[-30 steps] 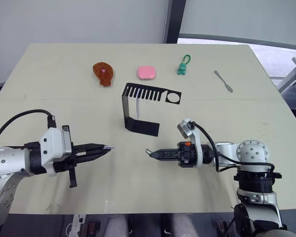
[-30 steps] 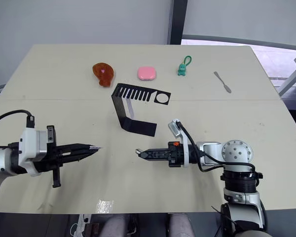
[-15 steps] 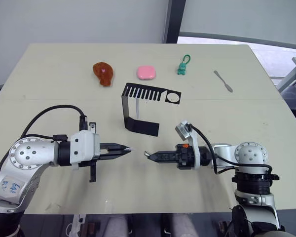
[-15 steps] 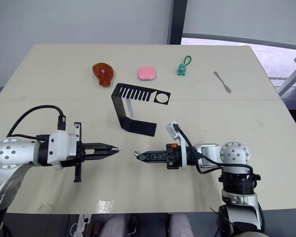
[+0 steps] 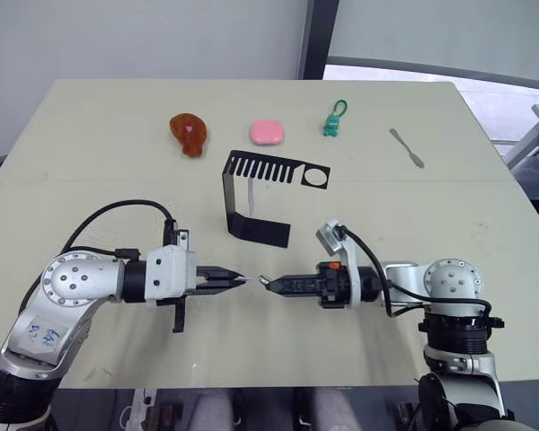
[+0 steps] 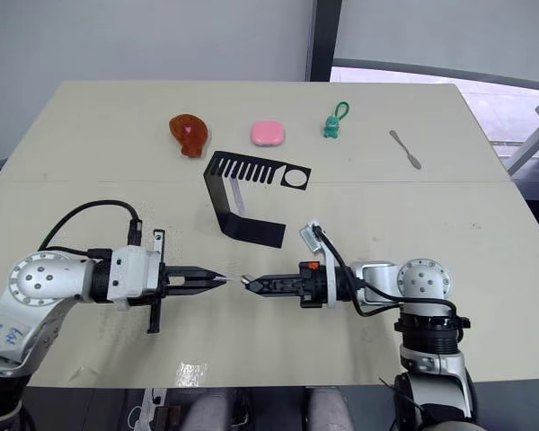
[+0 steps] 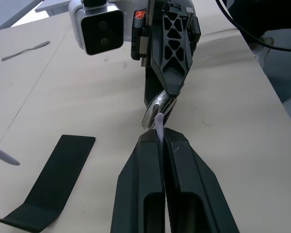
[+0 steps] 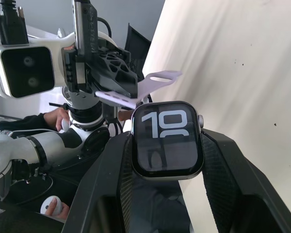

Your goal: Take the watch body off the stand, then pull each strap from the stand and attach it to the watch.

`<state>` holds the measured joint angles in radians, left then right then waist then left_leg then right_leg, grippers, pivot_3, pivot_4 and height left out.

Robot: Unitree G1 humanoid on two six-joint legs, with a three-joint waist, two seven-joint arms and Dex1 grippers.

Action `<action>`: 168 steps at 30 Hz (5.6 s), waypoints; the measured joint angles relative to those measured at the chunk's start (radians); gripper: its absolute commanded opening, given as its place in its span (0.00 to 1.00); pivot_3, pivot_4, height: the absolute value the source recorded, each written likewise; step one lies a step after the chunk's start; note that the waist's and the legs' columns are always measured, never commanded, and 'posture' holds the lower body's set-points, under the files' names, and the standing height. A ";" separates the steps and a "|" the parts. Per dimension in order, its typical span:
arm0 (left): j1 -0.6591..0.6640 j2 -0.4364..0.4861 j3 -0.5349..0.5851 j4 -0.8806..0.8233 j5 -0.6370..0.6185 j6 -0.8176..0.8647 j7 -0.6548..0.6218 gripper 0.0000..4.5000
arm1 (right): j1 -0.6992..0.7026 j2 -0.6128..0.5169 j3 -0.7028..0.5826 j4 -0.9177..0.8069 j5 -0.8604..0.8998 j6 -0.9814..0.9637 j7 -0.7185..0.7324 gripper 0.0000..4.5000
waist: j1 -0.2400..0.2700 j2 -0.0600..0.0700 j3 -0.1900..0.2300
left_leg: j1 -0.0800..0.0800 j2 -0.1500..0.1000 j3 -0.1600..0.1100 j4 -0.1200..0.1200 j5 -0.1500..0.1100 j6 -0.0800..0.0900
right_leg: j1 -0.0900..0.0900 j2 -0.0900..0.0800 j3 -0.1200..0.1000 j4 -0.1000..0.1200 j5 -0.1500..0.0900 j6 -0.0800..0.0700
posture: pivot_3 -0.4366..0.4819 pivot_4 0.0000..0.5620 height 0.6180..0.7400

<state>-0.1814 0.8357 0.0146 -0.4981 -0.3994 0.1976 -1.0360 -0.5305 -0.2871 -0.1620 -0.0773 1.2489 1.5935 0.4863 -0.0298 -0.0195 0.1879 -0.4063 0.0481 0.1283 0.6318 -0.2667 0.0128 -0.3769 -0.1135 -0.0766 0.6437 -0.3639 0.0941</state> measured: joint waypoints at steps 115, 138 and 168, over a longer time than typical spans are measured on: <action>-0.012 -0.033 -0.035 -0.035 0.058 0.054 0.023 0.00 | 0.025 0.000 0.006 -0.027 -0.012 -0.001 -0.017 0.34 | 0.001 0.000 0.000 | 0.000 0.000 0.000 0.002 0.000 0.000 | 0.000 0.000 0.000 0.001 0.000 0.000 | 0.48 0.27 1.00; -0.073 -0.043 -0.097 -0.036 0.108 0.098 0.039 0.00 | 0.025 -0.013 0.003 -0.027 -0.017 -0.001 -0.018 0.34 | 0.001 0.000 0.000 | 0.000 0.000 0.000 0.002 0.001 0.000 | 0.000 0.000 0.000 0.002 0.000 0.000 | 0.48 0.27 1.00; -0.168 -0.059 -0.201 -0.044 0.265 0.143 0.040 0.00 | 0.023 -0.012 -0.003 -0.014 -0.069 0.001 -0.019 0.34 | 0.002 0.000 0.000 | 0.000 0.000 0.000 0.003 0.001 -0.001 | 0.000 0.001 0.000 0.003 0.000 0.000 | 0.48 0.27 1.00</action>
<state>-0.3495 0.7763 -0.1860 -0.5425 -0.1345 0.3406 -0.9963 -0.5071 -0.2987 -0.1654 -0.0912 1.1796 1.5950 0.4674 -0.0277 -0.0196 0.1878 -0.4064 0.0482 0.1283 0.6348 -0.2656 0.0117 -0.3769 -0.1125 -0.0764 0.6463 -0.3639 0.0942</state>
